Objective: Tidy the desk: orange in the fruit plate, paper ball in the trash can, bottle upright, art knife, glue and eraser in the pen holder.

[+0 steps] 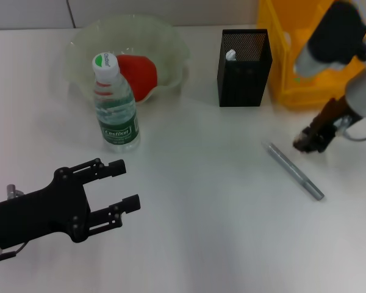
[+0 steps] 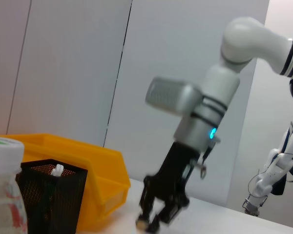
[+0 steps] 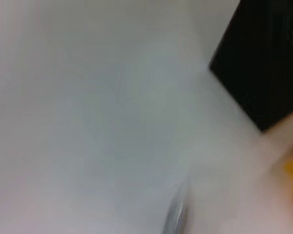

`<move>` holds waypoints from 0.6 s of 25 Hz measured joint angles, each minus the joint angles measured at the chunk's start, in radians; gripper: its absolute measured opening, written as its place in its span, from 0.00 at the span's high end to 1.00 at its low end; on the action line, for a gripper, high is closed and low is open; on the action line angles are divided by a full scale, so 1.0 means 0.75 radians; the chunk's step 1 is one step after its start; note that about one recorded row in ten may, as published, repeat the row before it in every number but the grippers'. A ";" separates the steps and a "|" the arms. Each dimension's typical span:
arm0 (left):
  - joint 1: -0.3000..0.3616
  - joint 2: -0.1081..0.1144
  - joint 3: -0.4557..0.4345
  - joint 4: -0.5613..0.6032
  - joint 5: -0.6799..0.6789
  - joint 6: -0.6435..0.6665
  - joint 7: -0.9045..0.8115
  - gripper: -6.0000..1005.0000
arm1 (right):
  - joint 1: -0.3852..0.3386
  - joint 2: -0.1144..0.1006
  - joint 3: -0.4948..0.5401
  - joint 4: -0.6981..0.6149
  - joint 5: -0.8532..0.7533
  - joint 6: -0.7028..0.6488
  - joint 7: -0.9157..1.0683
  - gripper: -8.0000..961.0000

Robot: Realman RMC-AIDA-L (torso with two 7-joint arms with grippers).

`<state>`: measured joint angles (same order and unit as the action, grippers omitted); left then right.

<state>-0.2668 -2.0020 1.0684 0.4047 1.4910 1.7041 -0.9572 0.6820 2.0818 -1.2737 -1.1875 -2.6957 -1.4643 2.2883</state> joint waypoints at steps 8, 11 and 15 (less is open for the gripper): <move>-0.001 0.000 0.009 0.002 0.000 0.005 0.000 0.30 | 0.032 -0.004 0.317 -0.248 0.253 -0.004 0.150 0.69; -0.001 0.000 0.008 0.004 0.000 0.006 0.000 0.30 | 0.062 -0.006 0.315 -0.211 0.248 0.076 0.197 0.66; -0.002 -0.003 0.000 0.005 0.000 0.006 0.002 0.30 | 0.149 -0.003 0.282 -0.041 0.218 0.276 0.262 0.64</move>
<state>-0.2681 -2.0041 1.0682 0.4084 1.4909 1.7089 -0.9559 0.7941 2.0792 -1.0622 -1.2183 -2.5325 -1.2573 2.4845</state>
